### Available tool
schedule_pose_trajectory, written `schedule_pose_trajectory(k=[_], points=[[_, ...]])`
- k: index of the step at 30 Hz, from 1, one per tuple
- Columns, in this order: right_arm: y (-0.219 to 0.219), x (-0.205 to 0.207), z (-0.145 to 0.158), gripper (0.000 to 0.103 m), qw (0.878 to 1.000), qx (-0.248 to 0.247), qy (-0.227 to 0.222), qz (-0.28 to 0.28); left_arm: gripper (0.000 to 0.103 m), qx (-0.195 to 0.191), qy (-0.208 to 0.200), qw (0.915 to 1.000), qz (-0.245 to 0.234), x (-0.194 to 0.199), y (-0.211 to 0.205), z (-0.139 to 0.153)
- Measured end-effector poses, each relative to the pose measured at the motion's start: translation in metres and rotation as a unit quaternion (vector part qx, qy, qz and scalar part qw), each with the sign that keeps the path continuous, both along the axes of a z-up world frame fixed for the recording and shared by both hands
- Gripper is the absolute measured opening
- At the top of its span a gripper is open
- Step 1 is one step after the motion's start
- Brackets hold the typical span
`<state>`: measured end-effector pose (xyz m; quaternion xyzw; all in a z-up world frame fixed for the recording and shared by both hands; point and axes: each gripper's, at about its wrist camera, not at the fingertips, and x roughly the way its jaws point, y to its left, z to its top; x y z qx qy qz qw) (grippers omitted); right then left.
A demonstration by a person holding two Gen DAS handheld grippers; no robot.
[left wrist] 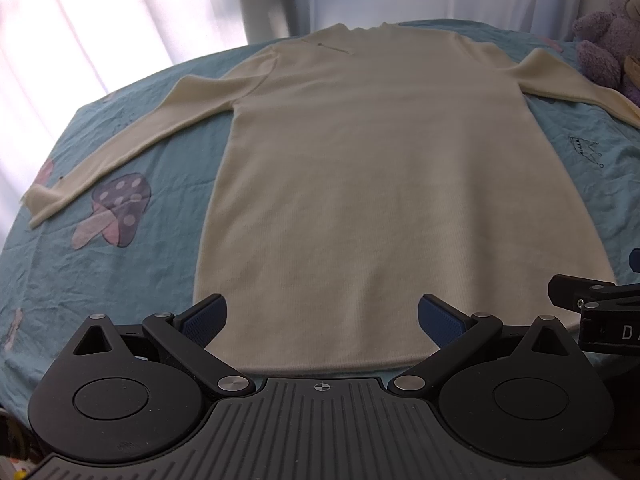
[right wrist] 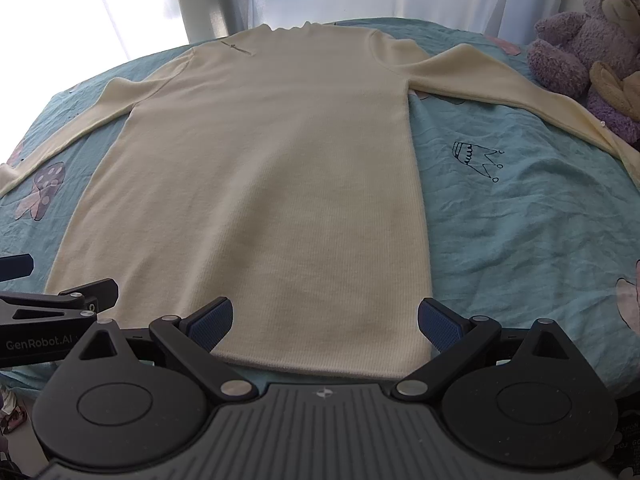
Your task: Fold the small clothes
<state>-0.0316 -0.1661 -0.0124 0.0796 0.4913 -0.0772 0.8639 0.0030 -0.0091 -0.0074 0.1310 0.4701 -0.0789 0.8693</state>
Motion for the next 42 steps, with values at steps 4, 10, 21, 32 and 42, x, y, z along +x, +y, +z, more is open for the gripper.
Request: schedule_pose_trajectory(k=[4, 10, 21, 32, 42], points=[[0.0001, -0.0003, 0.0000, 0.099, 1.000, 0.000, 0.000, 0.000, 0.103, -0.001, 0.000, 1.0000, 0.000, 0.0002, 0.0010, 0.0000], [0.0017, -0.0015, -0.0008, 0.099, 1.000, -0.001, -0.001, 0.000, 0.103, -0.003, 0.002, 1.0000, 0.002, -0.0005, 0.0021, 0.0002], [0.0033, -0.0034, -0.0005, 0.099, 1.000, -0.002, -0.003, 0.002, 0.103, -0.005, 0.002, 1.0000, 0.002, -0.0011, 0.0029, -0.0003], [0.0017, -0.0038, -0.0001, 0.099, 1.000, 0.001, -0.002, -0.001, 0.103, -0.007, 0.006, 1.0000, 0.000, -0.0021, 0.0023, -0.0019], [0.0011, -0.0039, -0.0011, 0.099, 1.000, 0.002, -0.002, -0.001, 0.103, -0.008, 0.009, 0.9999, 0.002, -0.0032, 0.0034, -0.0027]])
